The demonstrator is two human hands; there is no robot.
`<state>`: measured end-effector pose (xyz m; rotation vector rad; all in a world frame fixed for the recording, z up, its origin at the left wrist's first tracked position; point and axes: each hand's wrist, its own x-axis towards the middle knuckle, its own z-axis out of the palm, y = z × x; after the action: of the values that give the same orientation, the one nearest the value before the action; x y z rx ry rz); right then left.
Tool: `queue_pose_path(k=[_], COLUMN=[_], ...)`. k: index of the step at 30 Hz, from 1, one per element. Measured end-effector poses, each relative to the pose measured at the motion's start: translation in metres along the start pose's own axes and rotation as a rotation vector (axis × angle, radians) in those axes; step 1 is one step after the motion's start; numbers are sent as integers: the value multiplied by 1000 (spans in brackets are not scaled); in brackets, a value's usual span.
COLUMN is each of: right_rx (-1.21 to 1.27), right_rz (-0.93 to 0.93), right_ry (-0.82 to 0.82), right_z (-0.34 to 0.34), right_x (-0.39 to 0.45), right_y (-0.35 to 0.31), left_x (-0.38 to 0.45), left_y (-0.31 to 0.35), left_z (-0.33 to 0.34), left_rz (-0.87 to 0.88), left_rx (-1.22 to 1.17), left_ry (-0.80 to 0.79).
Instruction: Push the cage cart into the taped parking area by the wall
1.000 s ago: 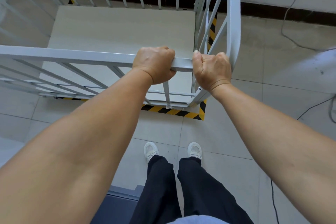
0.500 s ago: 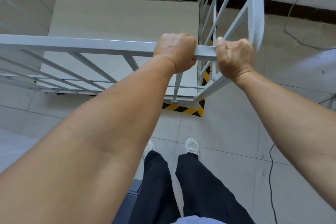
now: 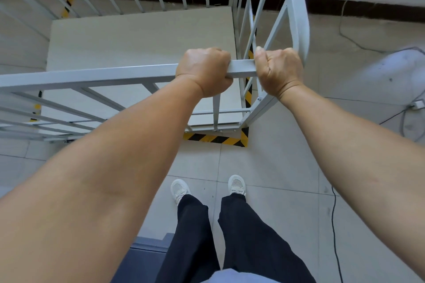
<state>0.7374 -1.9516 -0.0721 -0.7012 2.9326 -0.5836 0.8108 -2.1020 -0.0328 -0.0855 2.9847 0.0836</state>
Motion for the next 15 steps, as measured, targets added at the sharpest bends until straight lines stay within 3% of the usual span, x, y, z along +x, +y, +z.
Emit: queue_pose_path(k=[7,15], right_rx=[2,-30], right_rz=[7,-10], right_ry=[35,-40], right_z=[4,21], right_x=[-9,-31], right_y=[-26,-73], left_x=[-12,-48], left_y=[-23,-62], left_z=[3,9], left_rz=[25,1], left_rx=[20,61], left_ry=[23,22])
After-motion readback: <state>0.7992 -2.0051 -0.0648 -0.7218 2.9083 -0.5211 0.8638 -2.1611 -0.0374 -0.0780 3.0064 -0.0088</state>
